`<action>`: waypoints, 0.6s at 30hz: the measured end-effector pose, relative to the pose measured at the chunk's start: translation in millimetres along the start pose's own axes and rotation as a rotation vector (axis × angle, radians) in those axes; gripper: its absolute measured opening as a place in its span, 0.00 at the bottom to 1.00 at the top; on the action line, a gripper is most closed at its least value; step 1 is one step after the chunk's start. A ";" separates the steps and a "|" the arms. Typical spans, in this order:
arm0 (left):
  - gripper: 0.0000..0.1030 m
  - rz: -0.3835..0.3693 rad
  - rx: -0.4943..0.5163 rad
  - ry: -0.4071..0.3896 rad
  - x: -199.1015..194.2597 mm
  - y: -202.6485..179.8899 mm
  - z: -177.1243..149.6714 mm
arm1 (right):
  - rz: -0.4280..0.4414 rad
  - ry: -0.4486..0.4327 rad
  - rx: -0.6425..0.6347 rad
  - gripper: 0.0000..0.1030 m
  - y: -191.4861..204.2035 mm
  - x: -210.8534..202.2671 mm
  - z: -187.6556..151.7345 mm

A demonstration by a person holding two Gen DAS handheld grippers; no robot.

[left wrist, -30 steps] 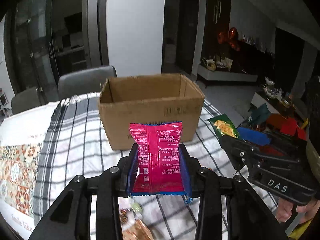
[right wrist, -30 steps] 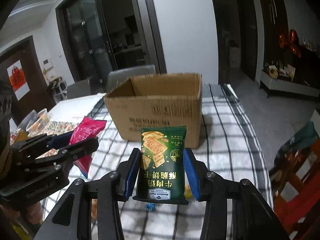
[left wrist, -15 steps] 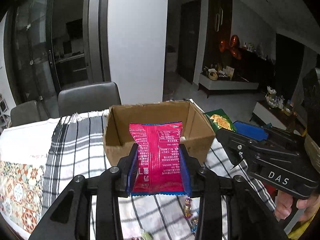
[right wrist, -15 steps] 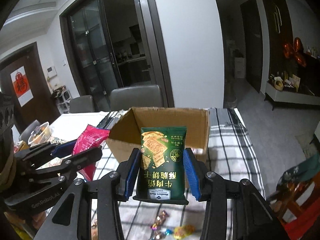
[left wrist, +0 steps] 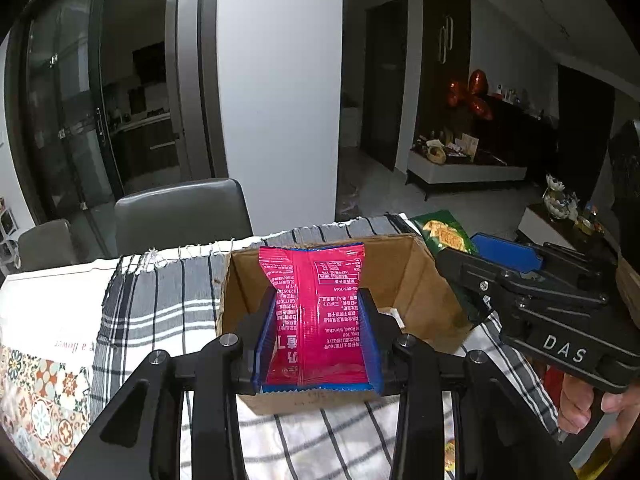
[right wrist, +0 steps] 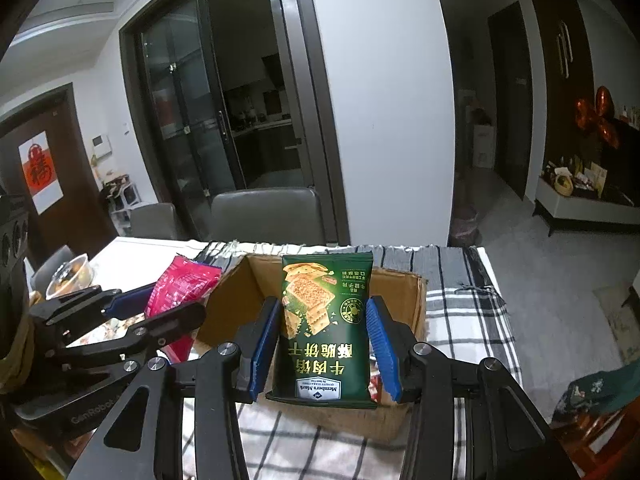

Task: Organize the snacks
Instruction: 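Open both tools over the box to drop the packets inside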

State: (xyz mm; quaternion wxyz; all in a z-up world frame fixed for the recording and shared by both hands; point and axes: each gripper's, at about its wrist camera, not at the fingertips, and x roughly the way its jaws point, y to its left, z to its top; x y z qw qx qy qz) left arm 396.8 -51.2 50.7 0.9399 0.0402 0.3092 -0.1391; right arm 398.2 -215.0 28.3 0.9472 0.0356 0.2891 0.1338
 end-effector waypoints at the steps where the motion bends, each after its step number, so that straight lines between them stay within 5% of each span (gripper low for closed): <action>1: 0.36 0.002 0.002 -0.002 3.9 0.6 1.6 | -0.001 0.005 0.001 0.44 -0.9 3.7 -0.1; 3: 0.37 0.009 0.009 -0.004 12.3 1.9 4.7 | -0.004 0.020 0.003 0.44 -4.0 13.7 0.5; 7: 0.55 0.028 0.004 0.001 24.0 5.4 4.7 | -0.025 0.048 0.006 0.50 -6.8 25.0 -0.8; 18: 0.56 0.020 0.036 -0.024 -4.1 -10.4 -22.5 | -0.035 0.020 -0.005 0.50 -2.9 -8.1 -27.2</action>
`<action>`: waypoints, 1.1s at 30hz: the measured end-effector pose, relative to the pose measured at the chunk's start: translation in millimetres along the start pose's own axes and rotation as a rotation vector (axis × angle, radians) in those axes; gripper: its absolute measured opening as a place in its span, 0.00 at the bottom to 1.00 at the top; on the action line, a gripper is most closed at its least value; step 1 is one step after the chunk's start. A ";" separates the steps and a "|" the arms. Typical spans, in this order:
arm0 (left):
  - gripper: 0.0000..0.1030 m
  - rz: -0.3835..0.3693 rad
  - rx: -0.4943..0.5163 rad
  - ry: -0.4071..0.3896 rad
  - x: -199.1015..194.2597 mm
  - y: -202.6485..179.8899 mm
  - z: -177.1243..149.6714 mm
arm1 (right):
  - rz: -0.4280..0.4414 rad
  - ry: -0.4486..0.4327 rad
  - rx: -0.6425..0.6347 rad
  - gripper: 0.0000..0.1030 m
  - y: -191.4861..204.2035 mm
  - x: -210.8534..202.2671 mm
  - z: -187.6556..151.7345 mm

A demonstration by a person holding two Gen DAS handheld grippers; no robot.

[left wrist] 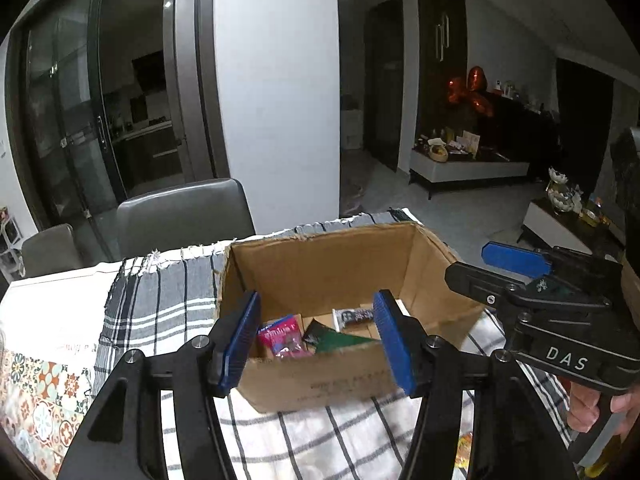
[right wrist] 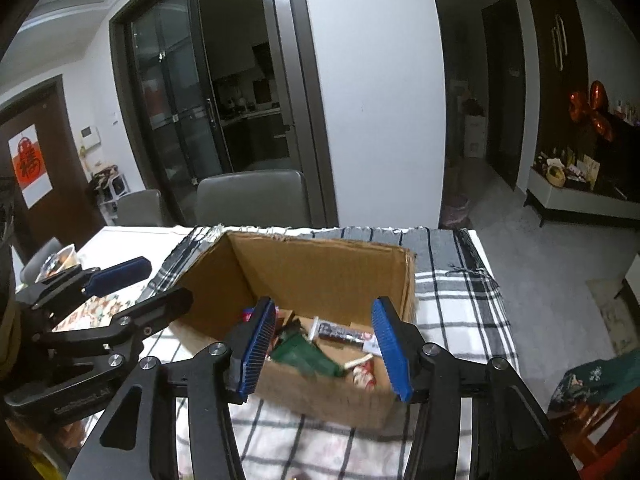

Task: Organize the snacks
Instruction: 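Open both tools over the box to drop the packets inside, then lower both tools to the candies on the cloth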

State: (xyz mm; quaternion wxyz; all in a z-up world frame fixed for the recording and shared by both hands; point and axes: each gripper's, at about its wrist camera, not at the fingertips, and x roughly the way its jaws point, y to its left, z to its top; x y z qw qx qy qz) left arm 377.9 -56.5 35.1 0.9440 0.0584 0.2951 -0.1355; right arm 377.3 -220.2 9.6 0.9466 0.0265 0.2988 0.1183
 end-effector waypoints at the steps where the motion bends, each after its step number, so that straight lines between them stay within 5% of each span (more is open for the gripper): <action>1: 0.56 -0.002 0.006 -0.005 -4.6 -2.7 -2.8 | -0.001 -0.006 0.002 0.50 0.4 -5.7 -3.3; 14: 0.56 -0.048 0.031 -0.021 -49.1 -30.3 -38.2 | -0.024 -0.037 0.000 0.50 5.6 -58.9 -46.9; 33: 0.54 -0.130 0.093 0.094 -40.5 -68.0 -101.8 | -0.025 0.065 0.112 0.50 -15.0 -64.3 -120.0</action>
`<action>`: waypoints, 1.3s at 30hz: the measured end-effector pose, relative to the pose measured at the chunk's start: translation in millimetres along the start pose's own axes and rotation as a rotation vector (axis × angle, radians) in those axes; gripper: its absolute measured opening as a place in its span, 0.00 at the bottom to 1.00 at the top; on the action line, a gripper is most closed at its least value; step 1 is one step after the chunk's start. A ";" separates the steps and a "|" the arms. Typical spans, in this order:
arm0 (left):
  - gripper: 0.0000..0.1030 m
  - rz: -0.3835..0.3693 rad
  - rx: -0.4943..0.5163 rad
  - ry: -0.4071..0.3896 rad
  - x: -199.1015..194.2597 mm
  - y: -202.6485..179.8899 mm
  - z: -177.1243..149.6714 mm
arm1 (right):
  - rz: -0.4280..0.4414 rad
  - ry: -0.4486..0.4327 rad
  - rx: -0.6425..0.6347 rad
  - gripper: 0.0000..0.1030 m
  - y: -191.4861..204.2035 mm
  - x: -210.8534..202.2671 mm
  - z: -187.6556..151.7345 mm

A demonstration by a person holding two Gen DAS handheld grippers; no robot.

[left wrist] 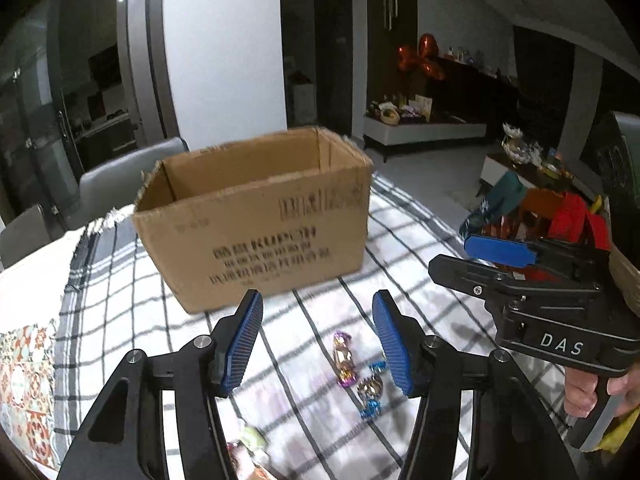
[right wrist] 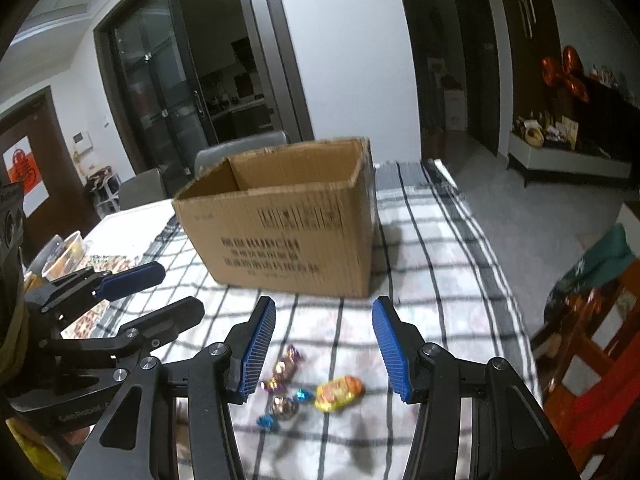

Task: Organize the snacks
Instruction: 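Lower both tools to the candies on the cloth, then grasp the purple-gold candy with the left tool while the right tool grasps the yellow candy packet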

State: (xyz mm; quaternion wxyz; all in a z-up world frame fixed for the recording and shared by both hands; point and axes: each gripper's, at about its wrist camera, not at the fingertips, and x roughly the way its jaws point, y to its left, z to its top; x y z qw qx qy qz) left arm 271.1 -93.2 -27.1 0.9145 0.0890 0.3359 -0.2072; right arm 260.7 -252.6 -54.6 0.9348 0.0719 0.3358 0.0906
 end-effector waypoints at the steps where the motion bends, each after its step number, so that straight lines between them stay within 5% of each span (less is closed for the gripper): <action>1: 0.53 -0.005 0.002 0.010 2.7 -0.7 -3.4 | -0.002 0.011 0.009 0.50 -2.1 2.6 -4.8; 19: 0.46 -0.063 0.036 0.191 61.9 -11.7 -41.0 | 0.012 0.162 0.094 0.50 -22.8 45.2 -59.9; 39: 0.29 -0.115 0.007 0.305 109.1 -8.5 -42.4 | 0.045 0.232 0.090 0.42 -20.7 77.8 -66.7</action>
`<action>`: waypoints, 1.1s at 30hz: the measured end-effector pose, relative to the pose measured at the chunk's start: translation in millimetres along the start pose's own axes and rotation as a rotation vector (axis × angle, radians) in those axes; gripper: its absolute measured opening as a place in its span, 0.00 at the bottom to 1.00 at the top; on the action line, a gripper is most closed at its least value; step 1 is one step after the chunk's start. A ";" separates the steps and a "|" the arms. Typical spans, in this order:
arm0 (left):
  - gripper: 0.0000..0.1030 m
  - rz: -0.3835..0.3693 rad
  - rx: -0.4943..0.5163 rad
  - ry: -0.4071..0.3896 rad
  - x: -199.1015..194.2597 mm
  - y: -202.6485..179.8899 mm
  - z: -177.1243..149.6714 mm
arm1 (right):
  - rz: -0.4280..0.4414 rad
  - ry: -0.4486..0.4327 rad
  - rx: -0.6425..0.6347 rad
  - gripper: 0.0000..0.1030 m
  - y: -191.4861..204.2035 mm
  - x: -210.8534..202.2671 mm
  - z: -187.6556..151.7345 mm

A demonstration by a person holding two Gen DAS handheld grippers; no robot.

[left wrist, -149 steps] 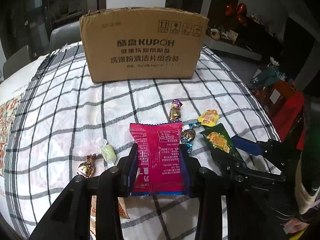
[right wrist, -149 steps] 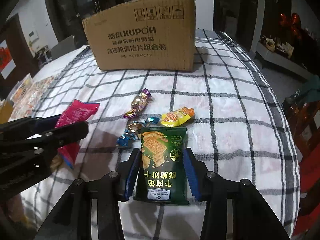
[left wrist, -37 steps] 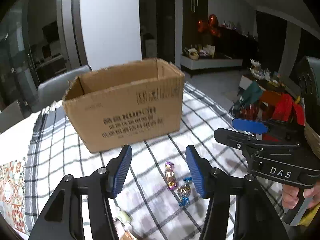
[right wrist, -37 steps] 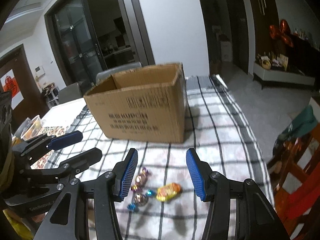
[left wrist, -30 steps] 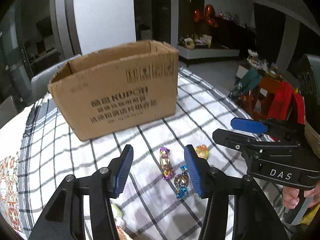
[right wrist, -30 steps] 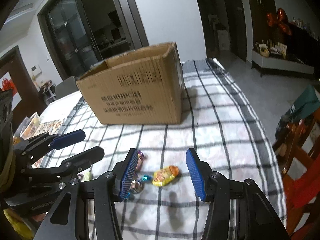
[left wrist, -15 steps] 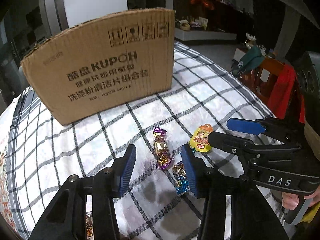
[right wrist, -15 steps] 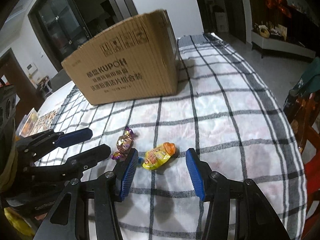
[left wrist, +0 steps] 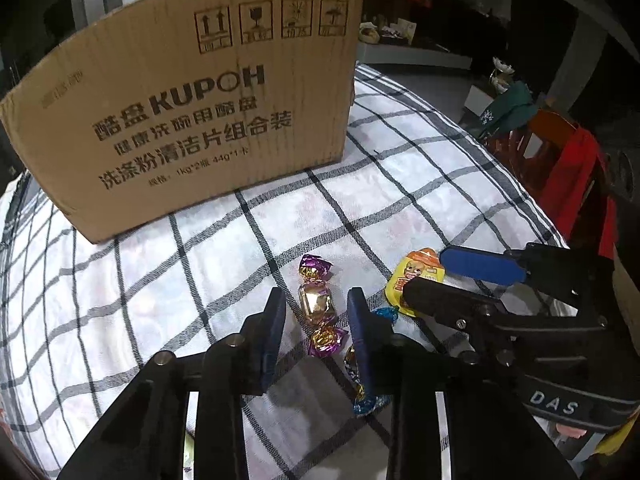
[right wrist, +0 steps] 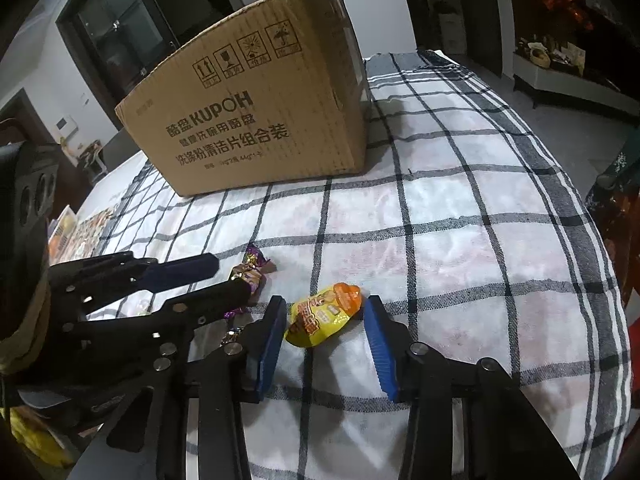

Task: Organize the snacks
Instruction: 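Grasp the purple-gold candy with the left tool while the right tool grasps the yellow candy packet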

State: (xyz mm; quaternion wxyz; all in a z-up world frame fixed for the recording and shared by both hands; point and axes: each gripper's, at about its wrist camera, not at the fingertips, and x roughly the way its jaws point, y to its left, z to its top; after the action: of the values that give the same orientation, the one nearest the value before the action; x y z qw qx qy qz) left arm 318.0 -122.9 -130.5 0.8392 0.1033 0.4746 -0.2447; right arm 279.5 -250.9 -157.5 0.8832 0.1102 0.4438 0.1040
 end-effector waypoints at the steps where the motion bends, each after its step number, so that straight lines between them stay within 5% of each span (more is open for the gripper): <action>1: 0.27 -0.004 -0.003 0.003 2.3 -0.3 0.6 | 0.000 0.000 -0.001 0.42 -0.1 0.2 -0.1; 5: 0.18 -0.010 -0.018 0.022 10.8 -0.3 0.4 | -0.002 0.005 -0.007 0.42 1.7 2.1 -0.6; 20: 0.18 0.002 -0.041 -0.008 -2.7 3.9 -10.0 | -0.048 0.033 -0.084 0.34 14.9 12.1 -1.8; 33: 0.18 -0.005 -0.077 -0.053 -25.7 4.8 -15.6 | -0.087 -0.044 -0.156 0.21 32.0 -9.9 -4.4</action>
State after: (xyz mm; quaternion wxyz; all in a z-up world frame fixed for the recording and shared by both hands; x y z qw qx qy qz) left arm 297.8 -104.4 -117.3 0.8542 0.0629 0.4615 -0.2311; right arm 267.4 -222.8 -143.4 0.9023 0.0242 0.4192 0.0973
